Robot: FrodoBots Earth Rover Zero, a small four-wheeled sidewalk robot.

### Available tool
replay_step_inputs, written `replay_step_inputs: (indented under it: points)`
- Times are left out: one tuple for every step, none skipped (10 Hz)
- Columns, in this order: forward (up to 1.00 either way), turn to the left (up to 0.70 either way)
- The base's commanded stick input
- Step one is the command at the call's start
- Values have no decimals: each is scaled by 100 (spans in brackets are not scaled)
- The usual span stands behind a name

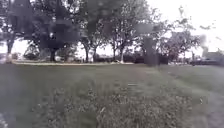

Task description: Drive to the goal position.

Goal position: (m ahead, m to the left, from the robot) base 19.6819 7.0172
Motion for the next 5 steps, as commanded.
replay_step_inputs:
  points:
    - [70, 0]
    - [70, 0]
    - [70, 0]
    - [70, 0]
    - [70, 0]
